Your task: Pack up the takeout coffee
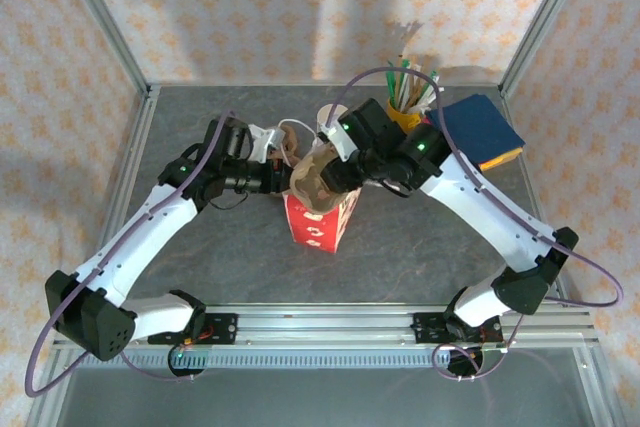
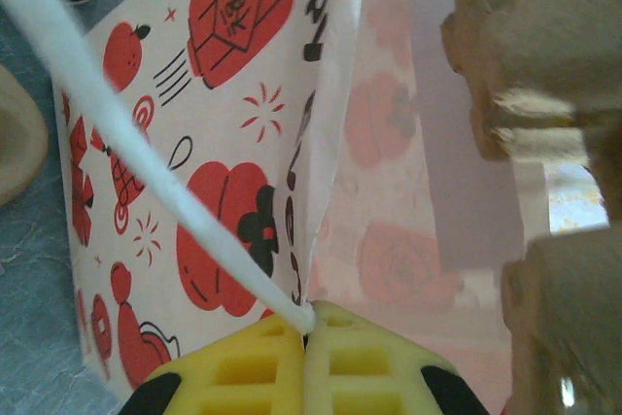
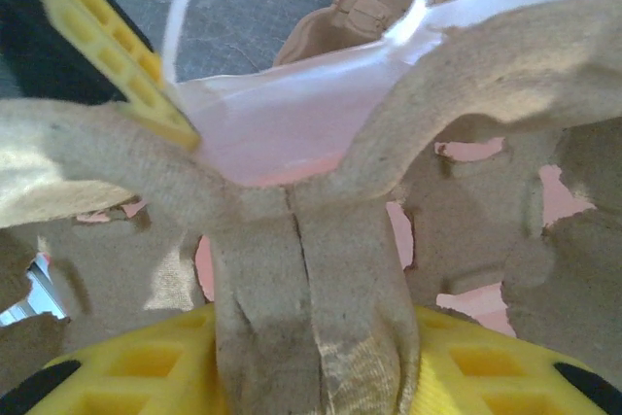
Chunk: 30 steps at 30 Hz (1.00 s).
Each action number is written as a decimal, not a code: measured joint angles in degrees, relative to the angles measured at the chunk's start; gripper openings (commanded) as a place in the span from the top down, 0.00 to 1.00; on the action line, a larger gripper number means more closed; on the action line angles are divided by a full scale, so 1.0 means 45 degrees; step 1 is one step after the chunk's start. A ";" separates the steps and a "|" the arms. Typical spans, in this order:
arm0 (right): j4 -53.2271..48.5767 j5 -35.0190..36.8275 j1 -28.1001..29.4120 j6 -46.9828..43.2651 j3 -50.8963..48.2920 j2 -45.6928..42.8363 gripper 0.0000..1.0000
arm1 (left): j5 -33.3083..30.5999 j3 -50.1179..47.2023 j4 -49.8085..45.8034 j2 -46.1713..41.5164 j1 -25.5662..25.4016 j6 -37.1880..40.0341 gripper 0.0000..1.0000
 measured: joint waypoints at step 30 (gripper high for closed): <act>0.0695 -0.1545 -0.0418 -0.0991 -0.1404 0.0063 0.55 | 0.1200 0.0000 -0.1530 -0.0121 0.0355 0.2229 1.00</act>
